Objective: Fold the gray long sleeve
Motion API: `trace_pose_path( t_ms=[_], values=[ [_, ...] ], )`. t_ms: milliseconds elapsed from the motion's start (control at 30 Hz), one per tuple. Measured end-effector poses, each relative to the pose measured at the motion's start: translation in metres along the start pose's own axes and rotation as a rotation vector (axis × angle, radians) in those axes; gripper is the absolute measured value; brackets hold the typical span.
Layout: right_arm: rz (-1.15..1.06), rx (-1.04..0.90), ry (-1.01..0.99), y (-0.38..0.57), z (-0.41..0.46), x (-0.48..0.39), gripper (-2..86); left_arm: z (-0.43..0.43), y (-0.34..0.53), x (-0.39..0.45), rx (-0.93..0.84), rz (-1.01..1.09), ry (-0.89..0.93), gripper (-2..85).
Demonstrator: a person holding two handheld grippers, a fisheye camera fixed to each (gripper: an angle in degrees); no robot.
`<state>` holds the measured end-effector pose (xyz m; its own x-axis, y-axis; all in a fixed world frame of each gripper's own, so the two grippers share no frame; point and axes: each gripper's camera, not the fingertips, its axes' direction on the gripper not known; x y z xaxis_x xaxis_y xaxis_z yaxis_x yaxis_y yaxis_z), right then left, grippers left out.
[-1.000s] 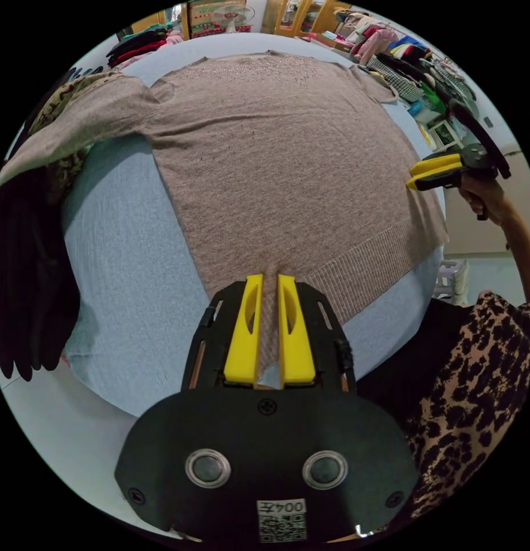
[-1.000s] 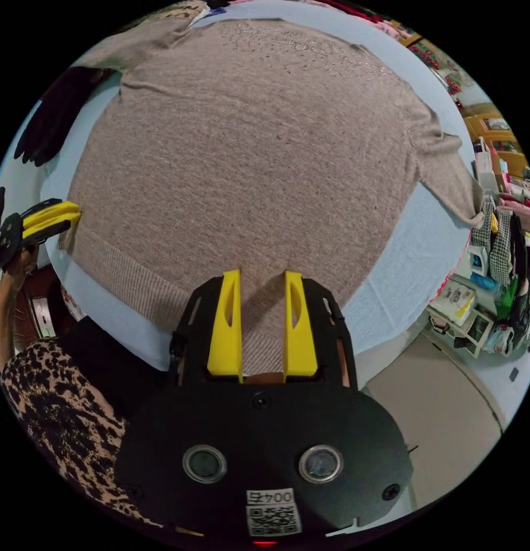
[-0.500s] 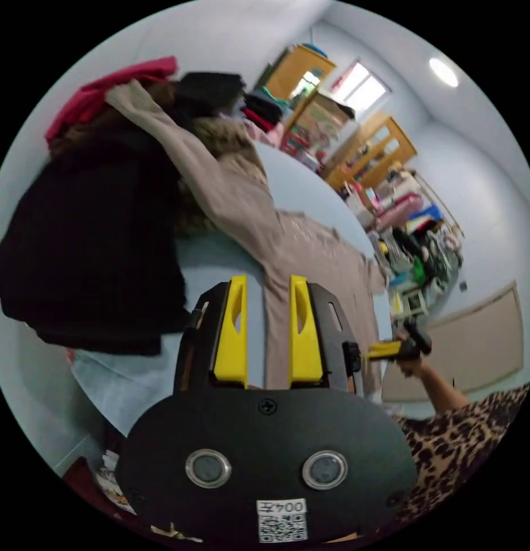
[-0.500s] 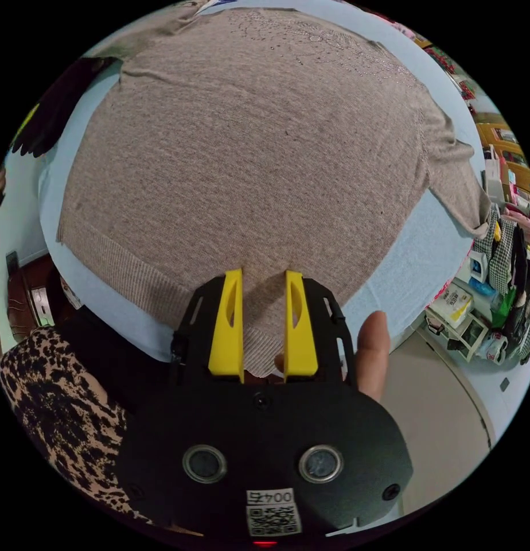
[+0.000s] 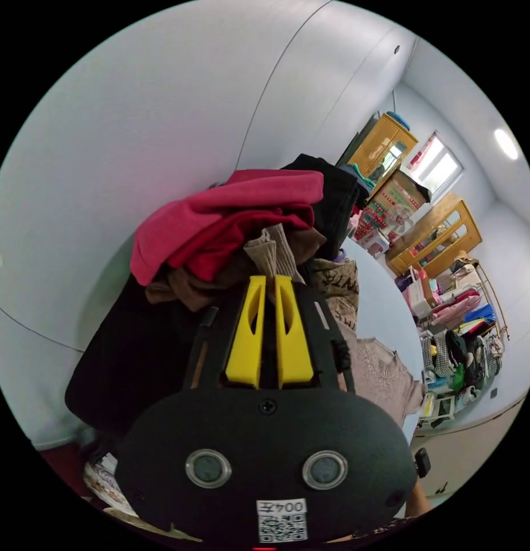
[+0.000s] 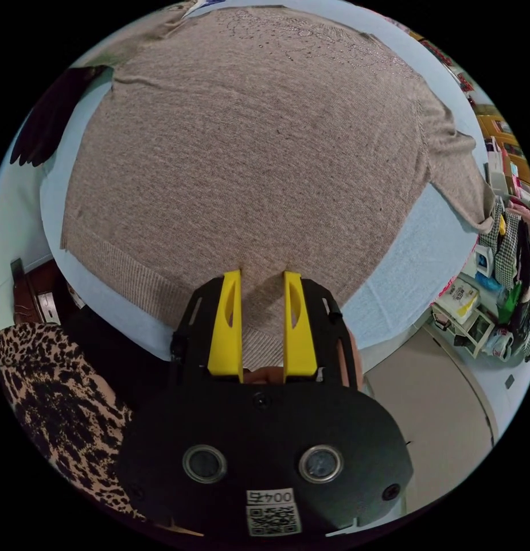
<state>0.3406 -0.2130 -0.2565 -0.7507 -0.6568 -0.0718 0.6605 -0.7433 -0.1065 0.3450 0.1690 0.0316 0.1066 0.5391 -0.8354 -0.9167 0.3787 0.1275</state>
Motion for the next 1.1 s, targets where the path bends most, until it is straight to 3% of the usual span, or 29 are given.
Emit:
trace_pose_path(
  t_ms=[200,333,567,700,833,1100],
  values=[
    [-0.007,0.002,0.019,-0.002,-0.006,0.0,11.1,-0.052,0.04,0.081,0.138,0.218,0.066,2.6],
    [-0.021,0.0,0.007,-0.001,-0.007,0.005,11.0,-0.087,0.085,0.178,0.17,0.435,0.21,2.8],
    [-0.027,0.022,0.007,0.008,-0.004,0.011,11.0,-0.079,0.201,0.361,0.06,0.778,0.523,7.1],
    [-0.017,0.056,-0.008,0.018,0.0,0.017,10.6,-0.073,0.264,0.417,0.018,0.912,0.614,8.8],
    [-0.013,0.1,-0.027,0.032,0.007,0.026,9.3,-0.051,0.305,0.413,-0.033,0.938,0.55,7.9],
    [-0.011,0.177,-0.015,0.062,0.026,0.036,9.2,0.065,0.403,0.323,-0.373,0.913,0.14,6.0]
  ],
)
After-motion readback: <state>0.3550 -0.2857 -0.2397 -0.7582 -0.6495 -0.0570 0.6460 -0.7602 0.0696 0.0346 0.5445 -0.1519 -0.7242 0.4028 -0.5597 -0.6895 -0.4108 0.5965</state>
